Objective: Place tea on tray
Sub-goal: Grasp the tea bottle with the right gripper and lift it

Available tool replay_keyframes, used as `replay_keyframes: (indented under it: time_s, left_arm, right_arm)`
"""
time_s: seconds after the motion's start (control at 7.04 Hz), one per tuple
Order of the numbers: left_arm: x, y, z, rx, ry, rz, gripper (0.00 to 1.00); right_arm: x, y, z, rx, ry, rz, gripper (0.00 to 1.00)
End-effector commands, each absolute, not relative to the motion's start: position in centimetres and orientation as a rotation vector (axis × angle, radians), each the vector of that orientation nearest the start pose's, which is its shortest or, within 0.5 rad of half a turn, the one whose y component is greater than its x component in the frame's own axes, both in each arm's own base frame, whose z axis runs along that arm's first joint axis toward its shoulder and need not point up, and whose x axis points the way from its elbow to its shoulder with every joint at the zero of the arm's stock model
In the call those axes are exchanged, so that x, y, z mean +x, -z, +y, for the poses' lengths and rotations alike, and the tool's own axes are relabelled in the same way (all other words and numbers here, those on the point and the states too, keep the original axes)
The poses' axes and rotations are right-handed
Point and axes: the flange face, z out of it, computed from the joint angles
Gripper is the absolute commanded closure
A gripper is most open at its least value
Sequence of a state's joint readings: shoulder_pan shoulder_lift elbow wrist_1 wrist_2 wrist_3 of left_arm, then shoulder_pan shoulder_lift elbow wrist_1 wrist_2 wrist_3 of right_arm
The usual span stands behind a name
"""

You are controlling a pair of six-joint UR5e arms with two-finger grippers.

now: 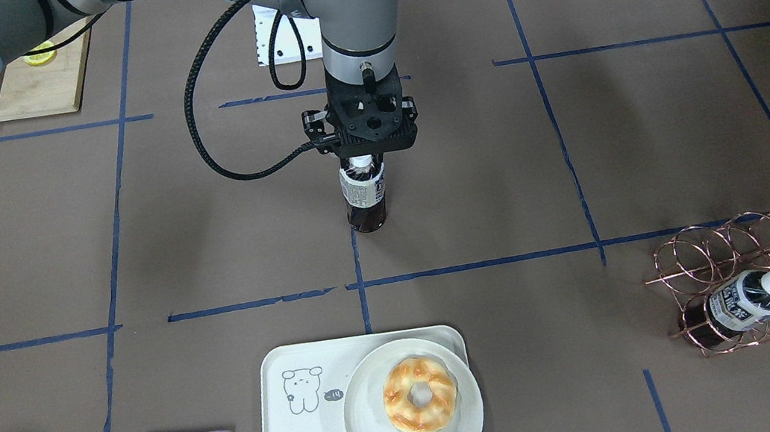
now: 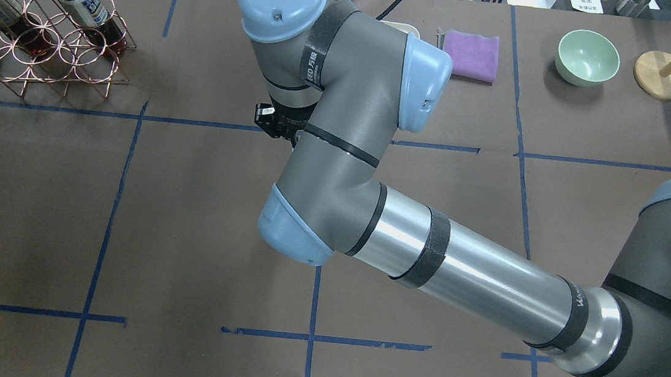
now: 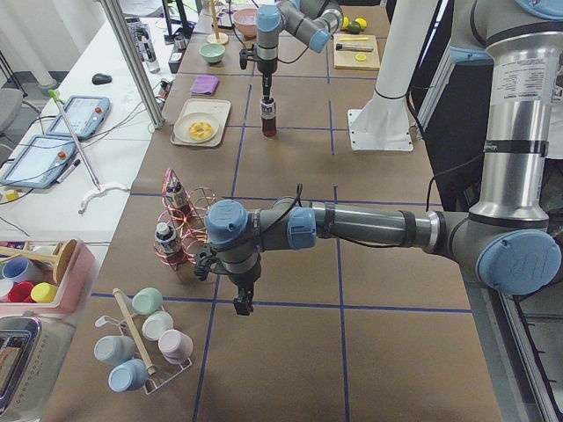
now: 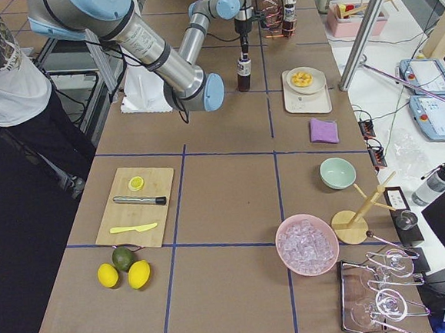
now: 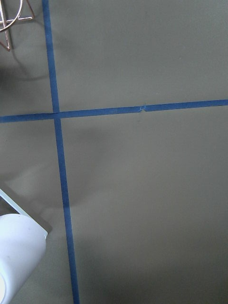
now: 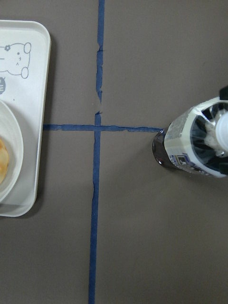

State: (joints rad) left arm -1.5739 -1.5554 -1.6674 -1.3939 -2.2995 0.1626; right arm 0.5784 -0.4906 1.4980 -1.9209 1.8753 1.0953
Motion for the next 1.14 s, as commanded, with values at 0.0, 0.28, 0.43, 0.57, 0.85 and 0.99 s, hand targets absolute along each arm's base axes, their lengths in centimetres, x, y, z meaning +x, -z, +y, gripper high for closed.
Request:
replay_keyframes:
  time_s: [0.0,0.28,0.43,0.57,0.85,0.99]
  left_arm:
    - [-6.8,-63.9,-47.6,-0.03,-0.118,0.734,0.0]
    - [-6.8,-63.9,-47.6,-0.03,-0.118,0.734,0.0]
    - [-6.8,-63.9,-47.6,-0.032,-0.117,0.734,0.0]
    - [-6.8,-63.9,-47.6,-0.03,-0.118,0.734,0.0]
    - [-6.8,-63.8,-47.7,-0.028,-0.118,0.742,0.0]
    - [-6.3,-63.4,-47.6,-0.024,-0.112,0.814,0.0]
  right_arm:
    - [-54.7,-4.1,-48.0,0.075,0.003,-0.716,0.95]
    - [-53.0,-2.0,-49.1,0.094,-0.018,-0.727,1.0]
    - [-51.5,-1.9,-50.8,0.106,-0.036,-0.726,1.0]
    - [-49.7,-2.2,-53.0,0.116,-0.038,-0.722,1.0]
    - [-45.3,-4.8,-61.2,0.105,-0.048,-0.687,1.0]
    - [-44.5,-7.0,-65.4,0.104,-0.066,-0.713,1.0]
